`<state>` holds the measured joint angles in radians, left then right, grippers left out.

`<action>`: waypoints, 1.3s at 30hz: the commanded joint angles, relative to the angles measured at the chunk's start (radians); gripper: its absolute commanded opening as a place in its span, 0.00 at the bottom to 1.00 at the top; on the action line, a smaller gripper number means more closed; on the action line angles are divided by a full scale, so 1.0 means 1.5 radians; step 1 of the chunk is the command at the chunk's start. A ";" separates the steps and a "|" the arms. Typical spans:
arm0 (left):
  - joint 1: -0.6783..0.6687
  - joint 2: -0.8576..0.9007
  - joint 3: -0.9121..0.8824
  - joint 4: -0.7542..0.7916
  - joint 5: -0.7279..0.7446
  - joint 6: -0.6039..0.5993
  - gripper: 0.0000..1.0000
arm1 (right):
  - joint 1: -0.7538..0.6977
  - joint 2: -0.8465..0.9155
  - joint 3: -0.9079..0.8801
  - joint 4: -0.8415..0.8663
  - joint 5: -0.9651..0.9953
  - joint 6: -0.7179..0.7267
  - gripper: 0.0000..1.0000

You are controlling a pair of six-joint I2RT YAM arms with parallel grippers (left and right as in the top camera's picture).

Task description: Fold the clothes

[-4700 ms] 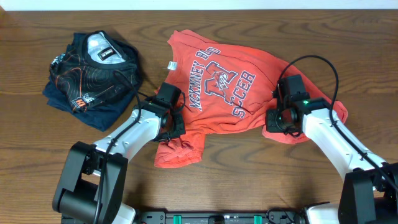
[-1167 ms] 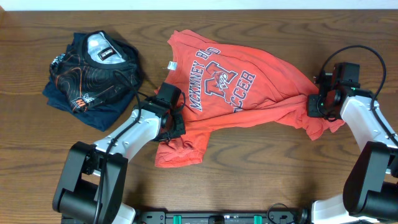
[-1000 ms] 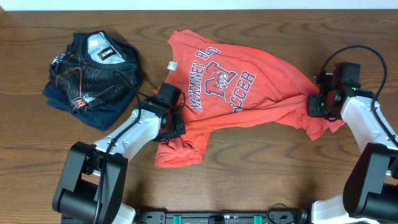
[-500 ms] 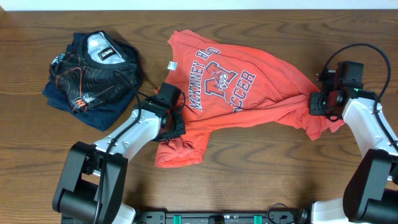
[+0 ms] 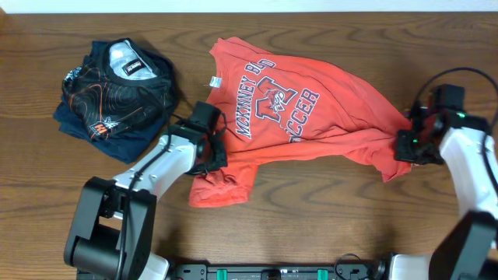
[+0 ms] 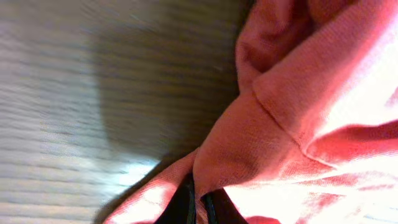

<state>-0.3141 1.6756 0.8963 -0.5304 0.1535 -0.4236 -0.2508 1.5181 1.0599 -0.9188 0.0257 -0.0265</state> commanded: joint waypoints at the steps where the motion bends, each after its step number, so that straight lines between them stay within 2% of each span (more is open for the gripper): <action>1: 0.021 -0.012 0.030 -0.001 -0.008 0.012 0.06 | -0.024 -0.064 0.030 0.003 0.089 0.050 0.01; 5: 0.034 -0.013 0.039 0.002 -0.008 0.013 0.07 | -0.035 -0.122 0.030 0.026 0.100 0.047 0.01; 6: 0.035 -0.014 0.039 -0.001 -0.007 0.013 0.15 | -0.035 -0.132 0.030 0.027 0.100 0.041 0.01; 7: 0.035 -0.016 0.039 -0.006 -0.004 0.013 0.31 | -0.035 -0.137 0.030 0.026 0.100 0.041 0.01; 8: 0.035 -0.016 0.039 -0.013 -0.002 0.013 0.41 | -0.035 -0.138 0.030 0.024 0.100 0.041 0.01; 10: 0.033 -0.016 0.039 -0.036 0.005 0.013 0.45 | -0.035 -0.136 0.030 0.017 0.103 0.041 0.01; 14: 0.033 -0.016 0.039 -0.084 0.017 0.013 0.46 | -0.040 -0.133 0.030 0.005 0.248 0.108 0.01; 19: 0.033 -0.016 0.039 -0.097 0.017 0.013 0.46 | -0.073 -0.133 0.030 0.030 0.282 0.132 0.01; 26: 0.033 -0.016 0.038 -0.115 0.056 0.013 0.45 | -0.134 -0.132 0.030 0.037 0.244 0.144 0.01; 29: 0.033 -0.016 0.038 -0.117 0.110 0.012 0.38 | -0.133 -0.132 0.030 0.040 0.217 0.144 0.01; 32: 0.030 -0.016 0.038 -0.117 0.148 0.012 0.38 | -0.133 -0.131 0.030 0.040 0.190 0.141 0.01; 36: 0.004 -0.016 0.027 -0.117 0.150 0.012 0.44 | -0.133 -0.130 0.030 0.039 0.175 0.137 0.01; 39: -0.022 -0.016 0.009 -0.111 0.150 0.012 0.44 | -0.133 -0.130 0.030 0.039 0.174 0.126 0.01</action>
<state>-0.3138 1.6680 0.9360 -0.6991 0.3511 -0.4141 -0.4461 1.3190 1.0897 -0.8627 0.3008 0.1684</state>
